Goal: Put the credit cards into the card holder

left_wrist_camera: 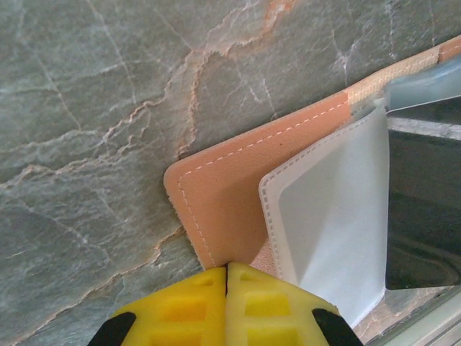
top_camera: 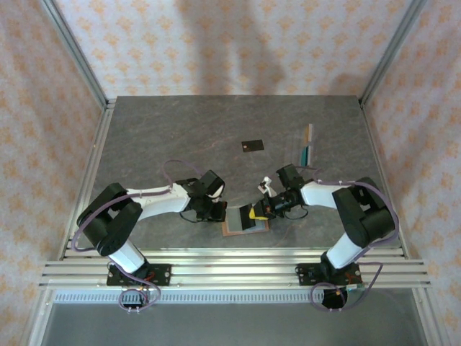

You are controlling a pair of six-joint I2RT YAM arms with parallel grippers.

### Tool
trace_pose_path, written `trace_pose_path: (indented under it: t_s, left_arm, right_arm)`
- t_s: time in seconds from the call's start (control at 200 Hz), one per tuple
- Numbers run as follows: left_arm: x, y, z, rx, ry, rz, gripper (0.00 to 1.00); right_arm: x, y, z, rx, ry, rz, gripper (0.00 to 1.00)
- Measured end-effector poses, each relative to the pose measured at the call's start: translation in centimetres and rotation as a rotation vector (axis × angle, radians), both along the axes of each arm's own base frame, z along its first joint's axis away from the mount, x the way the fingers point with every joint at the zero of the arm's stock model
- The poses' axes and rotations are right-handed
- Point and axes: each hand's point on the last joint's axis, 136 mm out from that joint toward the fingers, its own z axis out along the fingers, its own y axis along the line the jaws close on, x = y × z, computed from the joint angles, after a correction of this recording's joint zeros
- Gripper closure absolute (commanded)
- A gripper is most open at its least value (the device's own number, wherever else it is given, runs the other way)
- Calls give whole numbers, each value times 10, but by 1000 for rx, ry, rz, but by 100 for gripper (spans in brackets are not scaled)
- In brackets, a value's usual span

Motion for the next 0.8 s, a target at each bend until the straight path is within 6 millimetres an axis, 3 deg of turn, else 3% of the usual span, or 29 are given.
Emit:
trace_pose_path:
  t_s: [0.801]
  left_arm:
    - [1,1,-1,-2,1,-15,100]
  right_arm:
    - [0,2,-4,-26,12,21,79]
